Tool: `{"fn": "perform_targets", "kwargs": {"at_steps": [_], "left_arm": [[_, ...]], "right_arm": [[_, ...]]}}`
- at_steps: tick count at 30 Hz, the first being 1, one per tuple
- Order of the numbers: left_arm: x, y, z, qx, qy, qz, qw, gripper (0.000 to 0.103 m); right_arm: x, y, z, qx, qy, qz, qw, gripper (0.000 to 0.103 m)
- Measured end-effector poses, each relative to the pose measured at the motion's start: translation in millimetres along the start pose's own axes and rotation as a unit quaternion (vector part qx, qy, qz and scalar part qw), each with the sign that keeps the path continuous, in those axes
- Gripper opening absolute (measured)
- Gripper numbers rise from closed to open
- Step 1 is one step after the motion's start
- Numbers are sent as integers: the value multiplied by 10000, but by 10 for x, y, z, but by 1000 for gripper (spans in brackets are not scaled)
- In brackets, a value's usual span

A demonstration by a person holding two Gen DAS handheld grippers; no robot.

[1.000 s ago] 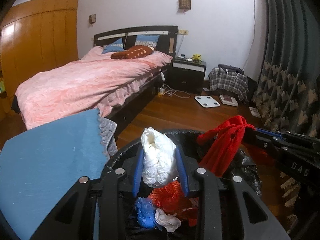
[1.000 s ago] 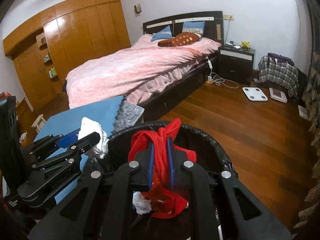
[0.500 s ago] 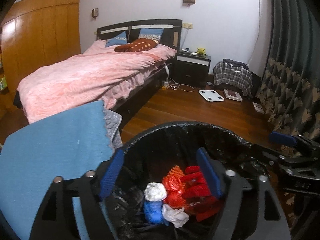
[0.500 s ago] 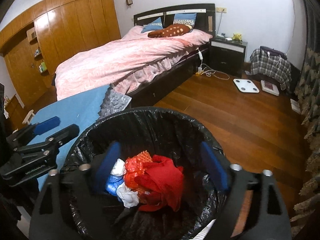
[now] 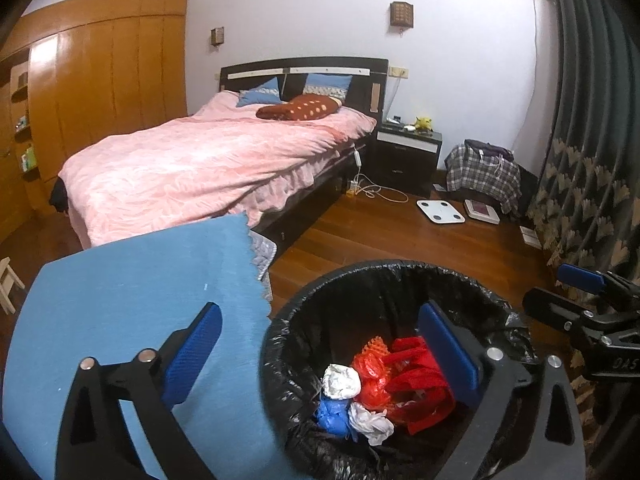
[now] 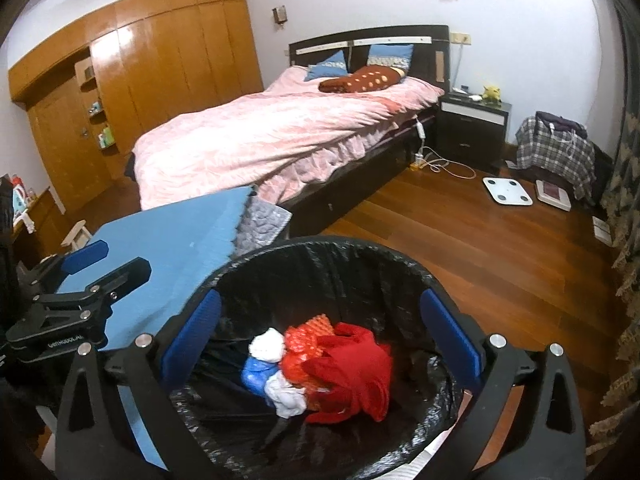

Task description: Collect trash

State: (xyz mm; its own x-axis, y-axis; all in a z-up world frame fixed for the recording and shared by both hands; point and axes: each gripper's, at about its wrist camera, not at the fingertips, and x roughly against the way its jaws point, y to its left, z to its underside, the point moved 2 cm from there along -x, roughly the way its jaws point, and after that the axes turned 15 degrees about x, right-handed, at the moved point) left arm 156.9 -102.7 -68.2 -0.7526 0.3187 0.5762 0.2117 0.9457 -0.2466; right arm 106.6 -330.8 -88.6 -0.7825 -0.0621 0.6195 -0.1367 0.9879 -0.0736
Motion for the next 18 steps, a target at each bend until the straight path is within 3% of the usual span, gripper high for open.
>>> {"fn": "perform_targets", "kwargs": {"at_steps": [18], "left_arm": [[621,90,-87,88,-421,-248,9988,97]], "right_arm": [[424,351,-294,266,-279,-272,9989,98]]}}
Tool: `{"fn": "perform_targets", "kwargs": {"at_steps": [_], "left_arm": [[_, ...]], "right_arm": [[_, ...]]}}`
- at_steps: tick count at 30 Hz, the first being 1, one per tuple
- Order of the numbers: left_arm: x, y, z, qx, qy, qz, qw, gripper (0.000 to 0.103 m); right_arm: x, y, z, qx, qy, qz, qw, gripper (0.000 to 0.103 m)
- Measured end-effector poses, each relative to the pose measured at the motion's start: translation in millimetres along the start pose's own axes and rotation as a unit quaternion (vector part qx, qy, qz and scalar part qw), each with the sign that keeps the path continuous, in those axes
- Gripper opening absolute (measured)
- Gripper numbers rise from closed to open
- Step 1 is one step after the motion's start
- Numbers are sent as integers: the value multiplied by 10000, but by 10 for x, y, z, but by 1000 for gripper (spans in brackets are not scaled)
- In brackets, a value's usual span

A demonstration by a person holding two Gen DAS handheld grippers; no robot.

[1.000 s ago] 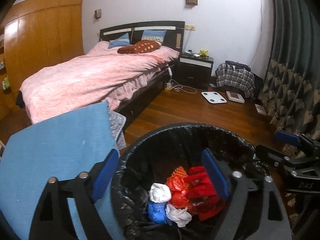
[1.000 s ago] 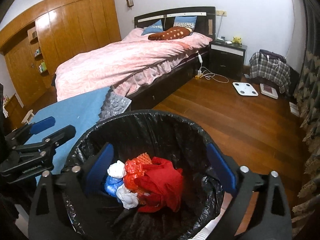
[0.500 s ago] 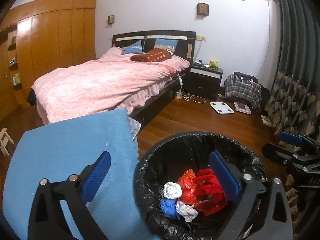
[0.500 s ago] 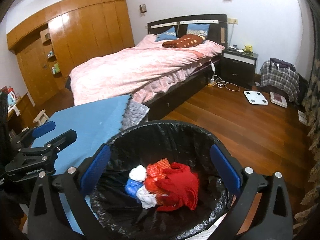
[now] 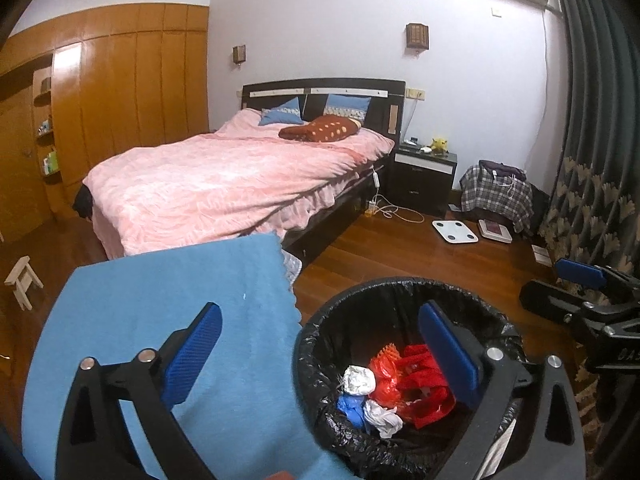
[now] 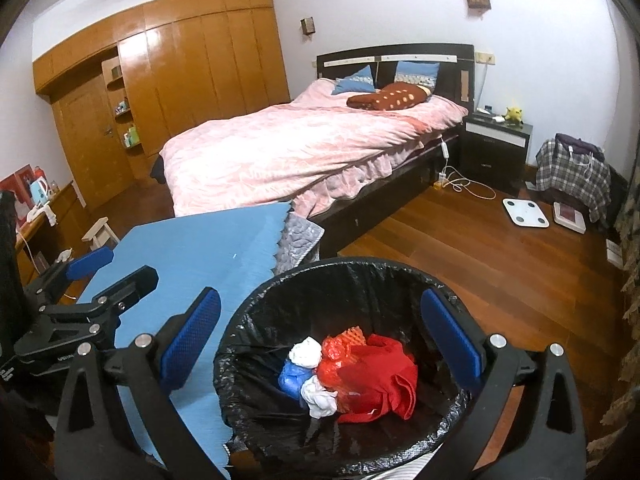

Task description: Collect trash

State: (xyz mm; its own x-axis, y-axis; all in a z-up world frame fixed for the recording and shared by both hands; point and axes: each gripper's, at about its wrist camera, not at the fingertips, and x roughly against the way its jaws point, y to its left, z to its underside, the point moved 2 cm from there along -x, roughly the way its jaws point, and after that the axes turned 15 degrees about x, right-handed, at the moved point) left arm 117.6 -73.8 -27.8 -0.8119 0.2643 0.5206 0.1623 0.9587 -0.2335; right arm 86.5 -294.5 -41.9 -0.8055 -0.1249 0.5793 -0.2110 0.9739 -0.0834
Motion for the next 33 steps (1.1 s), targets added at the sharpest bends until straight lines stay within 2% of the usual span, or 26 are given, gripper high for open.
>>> {"fn": "perform_targets", "kwargs": {"at_steps": [13,33], "left_arm": [[179,1,-22,-32,-129,-13,9999,97],[189,4,-21,-30,-135,-8,9999,97]], "right_arm": [[93,122,-88,123,-98,-23,9999,98],[96,142,-80,123,-97,-21,9999,98]]}}
